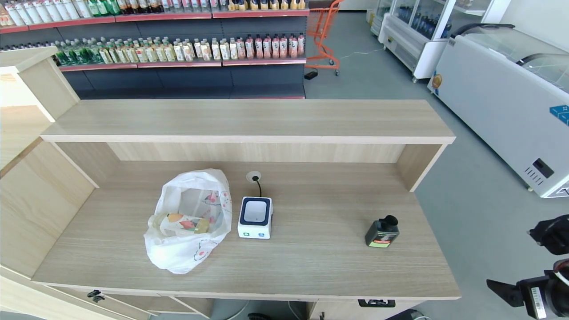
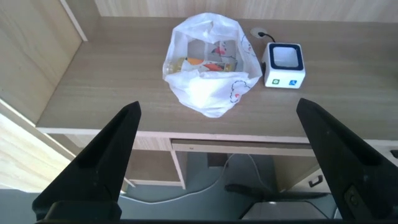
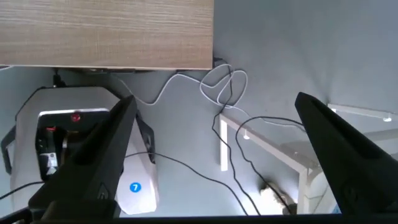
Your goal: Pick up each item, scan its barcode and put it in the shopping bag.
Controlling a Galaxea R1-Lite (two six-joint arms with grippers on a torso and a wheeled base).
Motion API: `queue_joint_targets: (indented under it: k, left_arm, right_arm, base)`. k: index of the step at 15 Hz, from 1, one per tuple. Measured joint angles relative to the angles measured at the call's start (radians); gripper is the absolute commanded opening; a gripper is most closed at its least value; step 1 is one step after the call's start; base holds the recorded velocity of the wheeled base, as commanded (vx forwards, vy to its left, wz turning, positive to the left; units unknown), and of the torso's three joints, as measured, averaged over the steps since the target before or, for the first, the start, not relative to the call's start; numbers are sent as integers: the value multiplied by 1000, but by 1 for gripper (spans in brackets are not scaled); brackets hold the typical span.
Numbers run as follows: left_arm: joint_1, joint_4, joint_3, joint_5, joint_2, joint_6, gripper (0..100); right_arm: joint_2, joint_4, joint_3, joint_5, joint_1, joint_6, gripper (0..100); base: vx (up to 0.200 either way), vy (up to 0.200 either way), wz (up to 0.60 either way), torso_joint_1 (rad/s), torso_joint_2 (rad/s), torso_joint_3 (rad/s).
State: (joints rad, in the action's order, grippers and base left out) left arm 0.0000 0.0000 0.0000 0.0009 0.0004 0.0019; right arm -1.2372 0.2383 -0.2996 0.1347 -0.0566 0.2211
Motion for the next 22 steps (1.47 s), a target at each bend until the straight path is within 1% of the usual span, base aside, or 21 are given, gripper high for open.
queue_joint_targets:
  k: [2, 5, 7, 11, 14, 17, 22]
  left_arm:
    - [0, 0, 0, 0, 0, 0, 100]
    - [0, 0, 0, 0, 0, 0, 100]
    - [0, 0, 0, 0, 0, 0, 100]
    - [0, 0, 0, 0, 0, 0, 100]
    - [0, 0, 0, 0, 0, 0, 100]
    - [0, 0, 0, 0, 0, 0, 100]
    - [0, 0, 0, 0, 0, 0, 100]
  right_arm:
    - [-116, -3, -94, 26, -13, 89, 100]
    - [-273, 3, -250, 39, -23, 275, 100]
    - [-365, 11, -322, 39, -4, 340, 100]
    - [-505, 26, -353, 33, 40, 367, 100]
    - [-599, 102, -378, 29, 97, 372, 100]
    - [-684, 172, -417, -20, 146, 374, 100]
    - [-822, 215, -522, -70, 204, 377, 100]
  base:
    - [0, 0, 0, 0, 0, 0]
    - [0, 0, 0, 0, 0, 0]
    - [0, 0, 0, 0, 0, 0]
    - [0, 0, 0, 0, 0, 0]
    - [0, 0, 0, 0, 0, 0]
    - [0, 0, 0, 0, 0, 0]
    - [0, 0, 0, 0, 0, 0]
